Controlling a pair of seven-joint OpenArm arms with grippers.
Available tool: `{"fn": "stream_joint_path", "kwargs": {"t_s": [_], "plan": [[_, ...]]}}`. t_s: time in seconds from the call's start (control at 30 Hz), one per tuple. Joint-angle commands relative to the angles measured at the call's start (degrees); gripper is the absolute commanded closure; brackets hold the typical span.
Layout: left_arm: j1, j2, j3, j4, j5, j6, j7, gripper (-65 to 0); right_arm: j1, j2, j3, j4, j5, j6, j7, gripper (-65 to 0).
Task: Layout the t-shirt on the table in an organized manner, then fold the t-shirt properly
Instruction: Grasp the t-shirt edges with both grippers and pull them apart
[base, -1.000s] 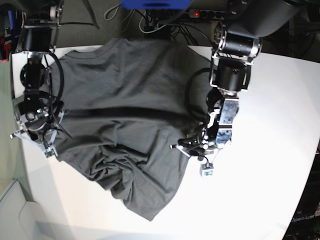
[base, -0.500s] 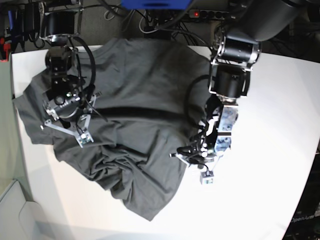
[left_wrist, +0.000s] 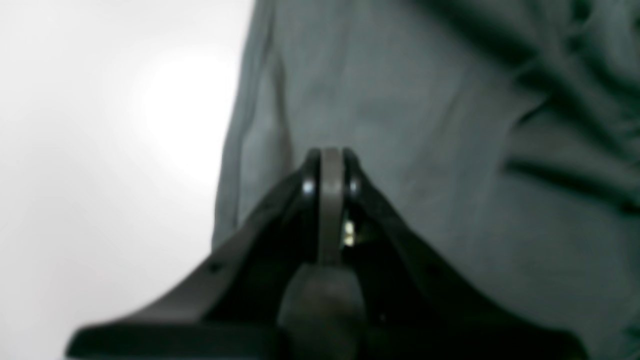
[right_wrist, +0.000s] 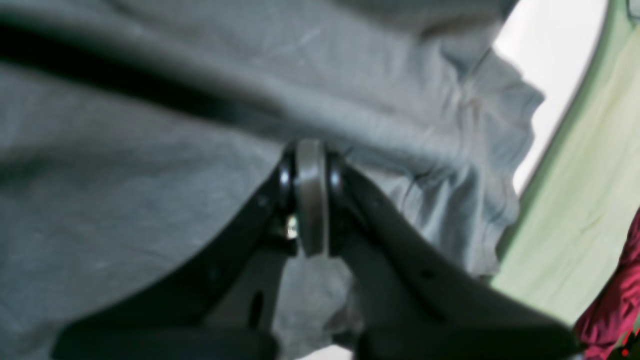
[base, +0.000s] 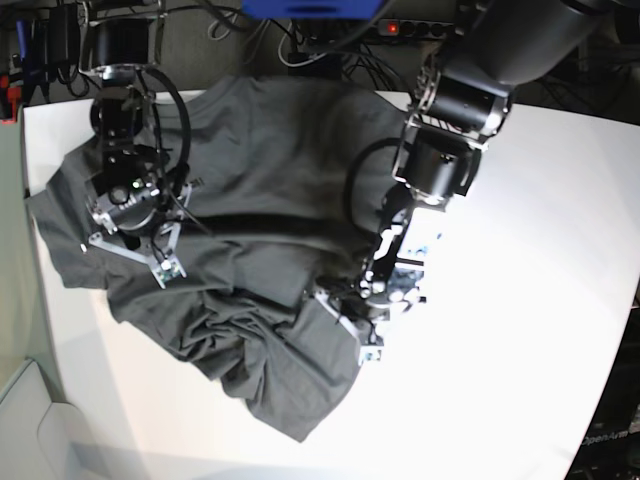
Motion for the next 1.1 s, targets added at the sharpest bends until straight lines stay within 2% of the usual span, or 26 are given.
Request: {"fn": "stream_joint_path", "kwargs": {"t_s": [0.0, 0.17, 0.27, 0.4, 0.53, 0.67, 0.77, 0.83, 1.0, 1.07], "plan": [[-2.2, 0.0, -0.2, -0.4, 0.2, 0.4, -2.0, -0.1, 0.5, 0.3, 0.1, 1.0, -0.2, -0.2, 0.7, 0.0], [-2.5, -1.0, -0.2, -4.5, 0.2, 0.4, -2.8, -0.1, 0.4, 0.7, 0.4, 1.0, -0.2, -0.2, 0.6, 0.0], [-2.3, -3.8, -0.9, -4.3, -0.4, 0.4, 1.9, -0.1, 0.5, 1.0, 0.4, 1.0, -0.2, -0.2, 0.5, 0.0], [0.8, -5.3, -7.3, -2.6, 0.0, 0.4, 7.6, -0.1, 0.6, 1.3, 0.4, 1.0, -0.2, -0.2, 0.7, 0.0], [6.4, -8.6, -12.1, 5.1, 0.2, 0.4, 10.5, -0.1, 0.4, 1.1, 0.1, 0.5, 0.1, -0.2, 0.8, 0.0], [12.5, -10.5, -14.5, 14.9, -0.2, 0.4, 17.2, -0.1, 0.4, 0.1, 0.0, -1.2, 0.0, -0.2, 0.8, 0.0], [18.7, -10.8, -16.9, 24.6, -0.1, 0.4, 22.6, -0.1, 0.8, -0.1, 0.0, -4.9, 0.1, -0.2, 1.9, 0.0], [22.7, -10.7, -18.4, 31.3, 0.1, 0.4, 25.1, -0.1, 0.8, -0.1, 0.0, -7.4, 0.1, -0.2, 4.8, 0.0], [32.6, -10.3, -21.3, 44.8, -0.2, 0.4, 30.2, -0.1, 2.8, -0.1, 0.1, -14.4, -0.2, -0.2, 10.8, 0.0], [36.1, -9.1, -22.0, 49.3, -0.3, 0.4, 31.6, -0.1, 4.6, 0.1, 0.3, -18.3, -0.2, -0.2, 12.2, 0.0]]}}
